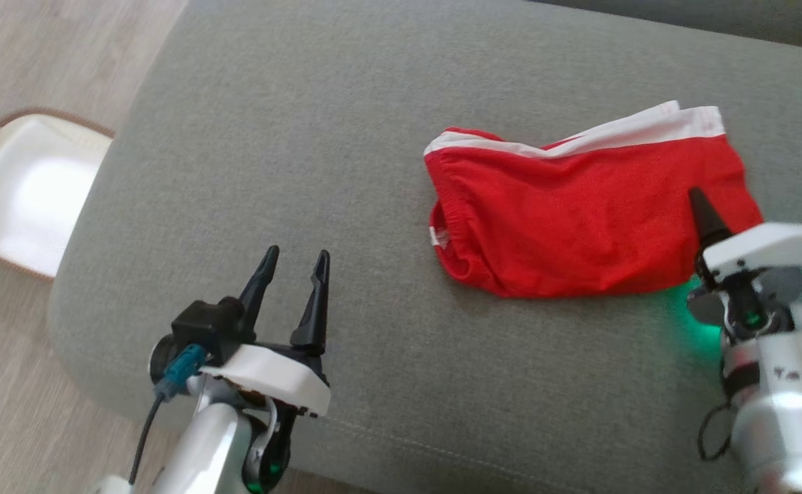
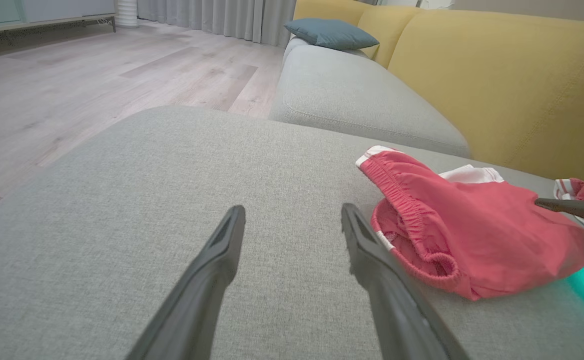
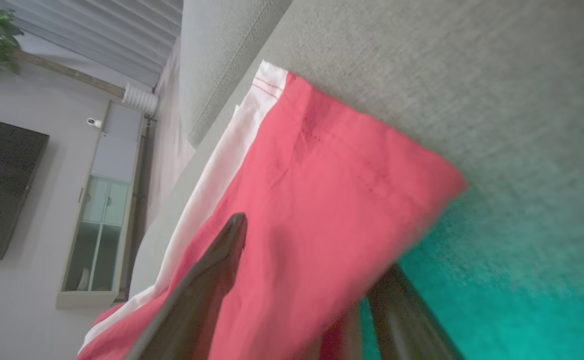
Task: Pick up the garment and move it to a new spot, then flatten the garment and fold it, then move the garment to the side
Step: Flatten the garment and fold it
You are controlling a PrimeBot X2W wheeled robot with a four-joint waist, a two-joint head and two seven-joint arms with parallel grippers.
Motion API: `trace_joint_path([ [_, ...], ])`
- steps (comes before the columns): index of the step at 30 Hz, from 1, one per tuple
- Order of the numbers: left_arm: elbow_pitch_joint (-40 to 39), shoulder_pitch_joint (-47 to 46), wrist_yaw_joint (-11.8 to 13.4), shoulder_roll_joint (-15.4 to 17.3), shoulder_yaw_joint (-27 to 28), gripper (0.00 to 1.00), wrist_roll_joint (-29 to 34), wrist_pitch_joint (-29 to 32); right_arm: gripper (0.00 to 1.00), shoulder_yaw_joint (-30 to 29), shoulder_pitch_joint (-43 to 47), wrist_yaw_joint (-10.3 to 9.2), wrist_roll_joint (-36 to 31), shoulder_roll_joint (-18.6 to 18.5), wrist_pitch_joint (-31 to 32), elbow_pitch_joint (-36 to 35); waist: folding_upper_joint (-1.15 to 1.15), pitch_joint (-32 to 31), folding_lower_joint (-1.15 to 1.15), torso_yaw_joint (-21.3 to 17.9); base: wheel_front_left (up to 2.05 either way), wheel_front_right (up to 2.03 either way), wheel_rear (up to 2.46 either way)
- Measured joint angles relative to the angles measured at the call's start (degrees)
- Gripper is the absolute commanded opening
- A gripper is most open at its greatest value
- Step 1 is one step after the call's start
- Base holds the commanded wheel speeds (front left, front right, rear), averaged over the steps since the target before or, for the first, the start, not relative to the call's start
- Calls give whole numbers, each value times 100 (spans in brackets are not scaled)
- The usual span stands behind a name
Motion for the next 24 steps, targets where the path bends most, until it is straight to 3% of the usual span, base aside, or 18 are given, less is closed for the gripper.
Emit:
trace_joint_path([
  [11, -114, -101, 134, -8, -160, 100, -225, 0, 100, -637, -1084, 0, -1032, -96, -1, 1112, 0, 204, 0, 297, 0, 0, 0],
  [12, -120, -115, 138, -9, -165, 100, -225, 0, 93, -678, -1146, 0, -1094, -96, -2, 1173, 0, 216, 0, 308, 0, 0, 0],
  [13, -125, -116, 140, -9, -172, 100, -226, 0, 31, -712, -1204, 0, -1161, -96, -10, 1233, 0, 225, 0, 318, 0, 0, 0],
  [14, -125, -116, 144, -9, -183, 100, -226, 0, 0, -735, -1244, 0, -1223, -96, -35, 1260, 0, 233, 0, 324, 0, 0, 0],
  [19, -120, -116, 183, -9, -212, 100, -272, 0, 0, -759, -1326, 0, -1270, -68, -248, 1344, 0, 199, 0, 293, 0, 0, 0],
  [24, -99, -114, 181, -10, -194, 100, -276, 0, 0, -639, -1229, 0, -844, -7, -499, 1209, 0, 85, 0, 159, 0, 0, 0],
])
